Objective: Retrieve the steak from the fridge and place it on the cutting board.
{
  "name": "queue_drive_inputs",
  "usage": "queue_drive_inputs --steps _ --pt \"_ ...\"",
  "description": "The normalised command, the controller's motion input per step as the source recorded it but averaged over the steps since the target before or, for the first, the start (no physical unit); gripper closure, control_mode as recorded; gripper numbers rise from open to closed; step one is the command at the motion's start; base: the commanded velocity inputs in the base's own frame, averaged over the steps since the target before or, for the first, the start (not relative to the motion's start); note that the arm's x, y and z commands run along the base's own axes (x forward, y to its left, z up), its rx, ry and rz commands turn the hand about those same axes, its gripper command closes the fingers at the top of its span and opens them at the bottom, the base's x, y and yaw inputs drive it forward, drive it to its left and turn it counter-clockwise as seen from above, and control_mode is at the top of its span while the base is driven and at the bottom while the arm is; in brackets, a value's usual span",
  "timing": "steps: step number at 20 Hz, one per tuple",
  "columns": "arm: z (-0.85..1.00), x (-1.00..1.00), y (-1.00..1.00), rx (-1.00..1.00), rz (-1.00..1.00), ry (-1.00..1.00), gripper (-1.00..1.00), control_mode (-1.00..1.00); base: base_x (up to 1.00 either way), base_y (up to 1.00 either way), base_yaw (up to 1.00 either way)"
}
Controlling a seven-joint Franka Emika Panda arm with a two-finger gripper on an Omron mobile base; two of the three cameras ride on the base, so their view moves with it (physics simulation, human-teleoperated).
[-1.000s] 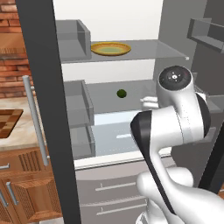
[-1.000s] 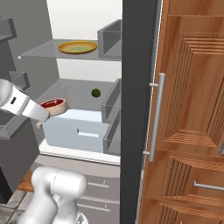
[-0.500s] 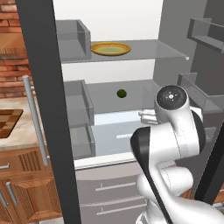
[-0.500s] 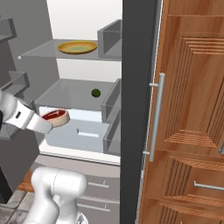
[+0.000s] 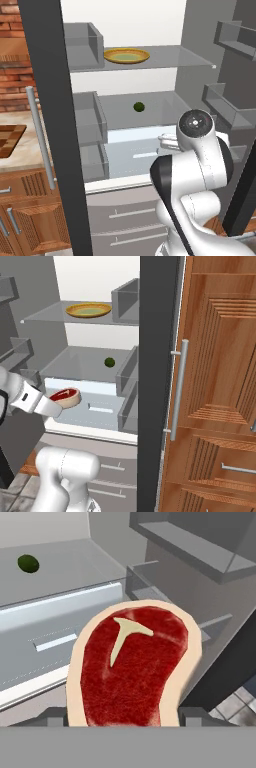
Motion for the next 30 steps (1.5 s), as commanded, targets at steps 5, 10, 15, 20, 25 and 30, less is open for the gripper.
queue_drive_inputs --steps 5,10,15,20,25,30 --pt "0.0 0.0 0.0 0.0 0.0 0.0 1.0 -1.0 0.0 0.0 0.0" --pt "0.0 0.0 0.0 0.0 0.0 0.0 1.0 1.0 -0.01 0.0 0.0" --pt "0.0 0.0 0.0 0.0 0.0 0.0 1.0 1.0 -0.26 0.0 -0.01" --pt "0.0 0.0 0.0 0.0 0.0 0.0 1.0 1.0 -0.49 0.11 -0.05" --pt "0.0 0.0 0.0 0.0 0.0 0.0 1.0 1.0 -0.59 0.24 -0.06" --pt "0.0 0.0 0.0 0.0 0.0 0.0 1.0 1.0 -0.51 0.32 -0.05"
